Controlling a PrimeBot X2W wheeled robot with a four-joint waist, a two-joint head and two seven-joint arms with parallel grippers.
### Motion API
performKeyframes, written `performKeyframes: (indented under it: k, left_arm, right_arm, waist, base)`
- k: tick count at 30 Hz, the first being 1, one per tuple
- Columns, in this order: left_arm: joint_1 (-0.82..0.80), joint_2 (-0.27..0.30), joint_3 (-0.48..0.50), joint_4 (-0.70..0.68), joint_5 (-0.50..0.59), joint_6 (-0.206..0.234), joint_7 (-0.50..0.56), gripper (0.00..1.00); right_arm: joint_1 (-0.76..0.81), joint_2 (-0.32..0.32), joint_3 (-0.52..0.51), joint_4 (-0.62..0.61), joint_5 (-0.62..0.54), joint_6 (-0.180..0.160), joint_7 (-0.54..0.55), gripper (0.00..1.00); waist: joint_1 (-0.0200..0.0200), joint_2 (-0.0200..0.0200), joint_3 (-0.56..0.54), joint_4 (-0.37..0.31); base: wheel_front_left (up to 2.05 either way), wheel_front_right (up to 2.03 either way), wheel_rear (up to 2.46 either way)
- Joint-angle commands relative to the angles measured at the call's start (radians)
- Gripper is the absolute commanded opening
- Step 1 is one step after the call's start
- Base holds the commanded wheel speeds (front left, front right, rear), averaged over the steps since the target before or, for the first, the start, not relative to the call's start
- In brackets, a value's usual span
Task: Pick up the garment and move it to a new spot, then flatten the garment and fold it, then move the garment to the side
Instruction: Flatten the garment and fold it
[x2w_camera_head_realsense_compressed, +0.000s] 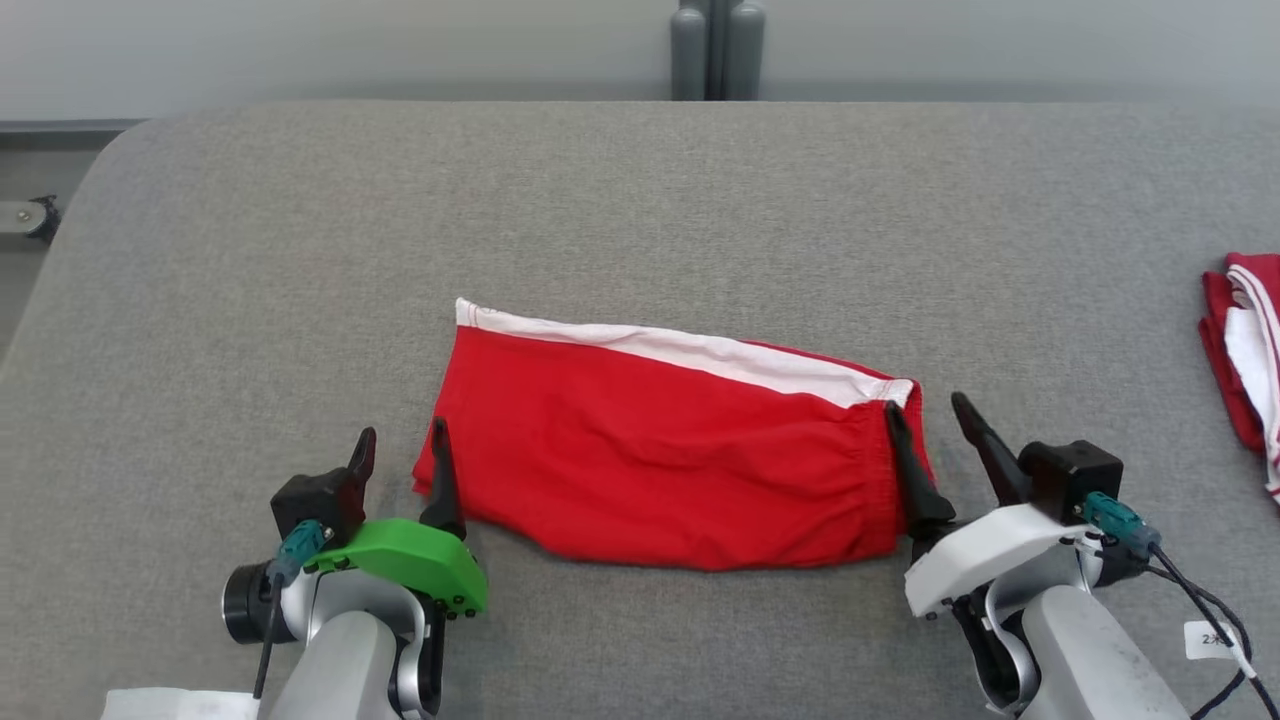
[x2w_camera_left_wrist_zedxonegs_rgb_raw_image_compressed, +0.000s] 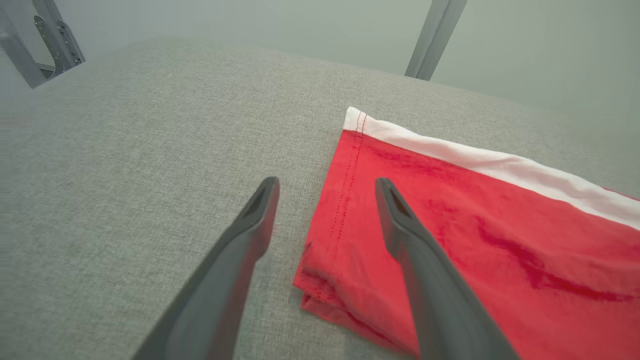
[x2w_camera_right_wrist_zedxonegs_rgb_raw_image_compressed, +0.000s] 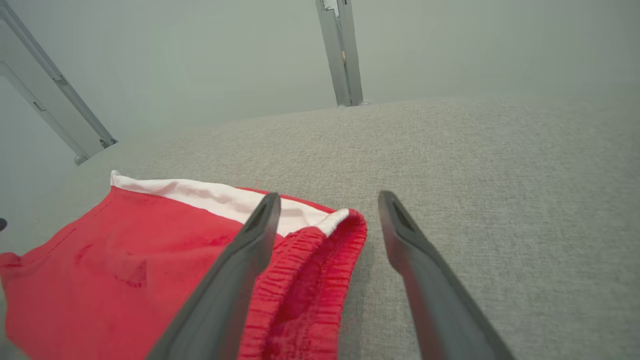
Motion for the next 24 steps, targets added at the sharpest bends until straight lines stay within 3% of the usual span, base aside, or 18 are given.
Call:
performKeyframes:
  k: [1,11,16,17,18,19,20,24]
  left_arm:
    - [0.004,0.004,0.003,-0.022,0.015,0.009,0.0,1.0]
    - [0.039,0.003,0.024,-0.067,0.031,0.006,0.0,1.0]
    - [0.044,0.003,0.028,-0.078,0.037,0.003,0.0,1.0]
    - [0.045,0.003,0.026,-0.08,0.037,0.001,0.0,1.0]
    - [0.046,0.003,0.025,-0.082,0.038,-0.001,0.0,1.0]
    - [0.046,0.003,0.024,-0.083,0.04,-0.004,0.0,1.0]
    - [0.046,0.003,0.024,-0.083,0.041,-0.003,0.0,1.0]
    - [0.044,0.003,0.029,-0.086,0.046,-0.011,0.0,1.0]
  right_arm:
    - [-0.017,0.002,0.002,0.045,-0.011,-0.001,-0.002,1.0]
    - [-0.06,0.02,-0.019,0.305,-0.017,-0.001,0.0,1.0]
    - [-0.07,0.031,0.058,0.359,0.054,0.0,0.007,1.0]
    - [-0.071,0.034,0.082,0.366,0.074,0.001,0.007,0.9]
    - [-0.073,0.036,0.098,0.368,0.097,0.002,0.007,0.45]
    - [-0.076,0.037,0.114,0.365,0.112,0.003,0.007,0.07]
    - [-0.076,0.038,0.127,0.365,0.133,0.003,0.007,0.0]
    - [-0.083,-0.004,0.105,0.344,0.205,-0.001,0.003,0.0]
  waist:
    - [0.0001,0.0,0.027,0.059]
    - [0.0001,0.0,0.051,0.096]
    - [0.0001,0.0,0.059,0.091]
    - [0.0001,0.0,0.06,0.09]
    - [0.0001,0.0,0.06,0.089]
    - [0.0001,0.0,0.059,0.087]
    - [0.0001,0.0,0.058,0.086]
    - [0.0001,0.0,0.05,0.079]
  base:
    - [0.0,0.0,0.0]
    - [0.0,0.0,0.0]
    - [0.0,0.0,0.0]
    - [0.0,0.0,0.0]
    - [0.0,0.0,0.0]
    - [0.0,0.0,0.0]
    - [0.0,0.0,0.0]
    - [0.0,0.0,0.0]
